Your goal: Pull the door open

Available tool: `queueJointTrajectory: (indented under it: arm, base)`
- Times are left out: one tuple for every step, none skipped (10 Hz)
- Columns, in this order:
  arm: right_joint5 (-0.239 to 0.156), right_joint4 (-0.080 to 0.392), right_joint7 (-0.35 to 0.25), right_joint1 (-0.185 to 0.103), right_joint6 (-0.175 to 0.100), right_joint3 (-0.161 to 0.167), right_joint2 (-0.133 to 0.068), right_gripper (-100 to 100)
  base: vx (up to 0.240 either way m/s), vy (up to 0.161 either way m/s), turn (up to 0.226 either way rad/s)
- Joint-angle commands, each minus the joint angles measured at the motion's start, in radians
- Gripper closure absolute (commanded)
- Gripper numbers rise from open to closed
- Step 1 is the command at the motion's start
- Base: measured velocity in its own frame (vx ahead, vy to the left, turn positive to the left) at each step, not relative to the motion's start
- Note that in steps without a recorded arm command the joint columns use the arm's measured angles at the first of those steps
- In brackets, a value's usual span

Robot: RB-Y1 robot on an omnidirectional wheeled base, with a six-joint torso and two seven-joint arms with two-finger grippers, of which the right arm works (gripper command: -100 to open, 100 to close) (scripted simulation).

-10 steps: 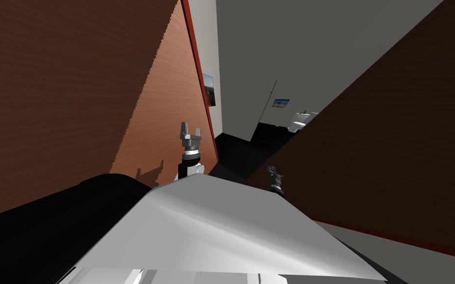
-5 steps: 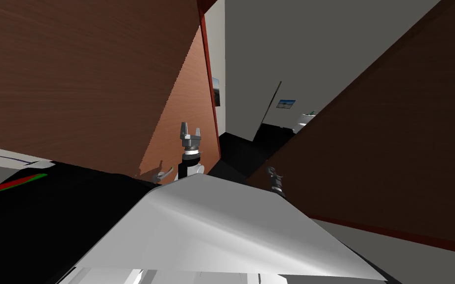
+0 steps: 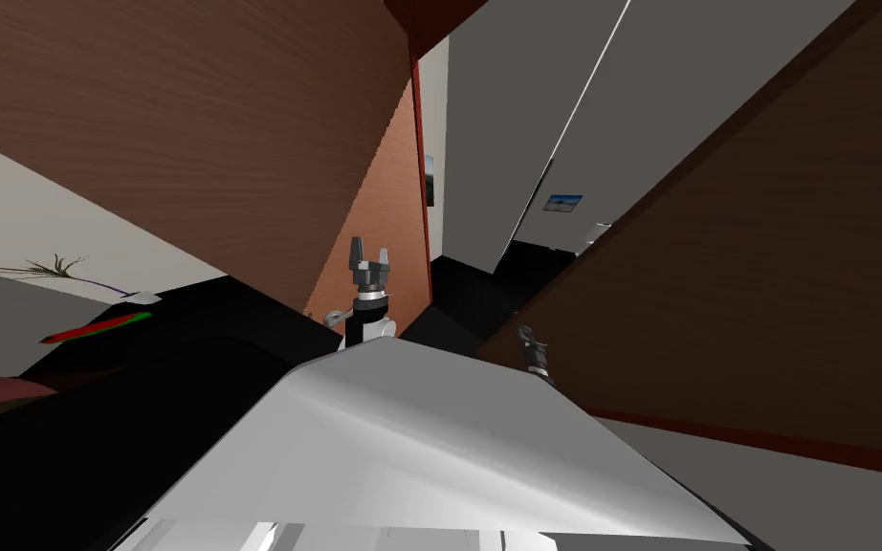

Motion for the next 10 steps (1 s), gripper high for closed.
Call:
queueJointTrajectory:
  arm:
    - [0.006, -0.003, -0.018, 0.02, -0.026, 0.013, -0.013, 100]
    - [0.01, -0.004, -0.028, 0.03, -0.04, 0.021, -0.021, 100]
    - [0.013, -0.004, -0.038, 0.041, -0.055, 0.03, -0.029, 100]
    - [0.017, -0.004, -0.048, 0.051, -0.069, 0.038, -0.037, 100]
    - [0.02, -0.005, -0.058, 0.061, -0.083, 0.045, -0.045, 100]
    - [0.024, -0.005, -0.069, 0.073, -0.099, 0.054, -0.054, 100]
    - [0.027, -0.005, -0.077, 0.08, -0.11, 0.06, -0.06, 100]
    - [0.026, -0.004, -0.068, 0.072, -0.099, 0.057, -0.053, 100]
    - [0.03, 0.008, -0.081, 0.09, -0.131, 0.07, -0.063, 100]
    - [0.031, 0.013, -0.087, 0.097, -0.146, 0.075, -0.068, 100]
  base:
    - [-0.233, -0.061, 0.188]
    - [-0.215, -0.038, 0.162]
    - [-0.215, -0.037, 0.116]
    - [-0.204, -0.044, 0.12]
    - [-0.236, -0.011, 0.118]
    - [-0.257, -0.032, 0.128]
    - [-0.227, -0.026, 0.124]
    - [-0.098, -0.002, 0.012]
    - [-0.147, -0.048, 0.152]
    - [-0.247, -0.078, 0.227]
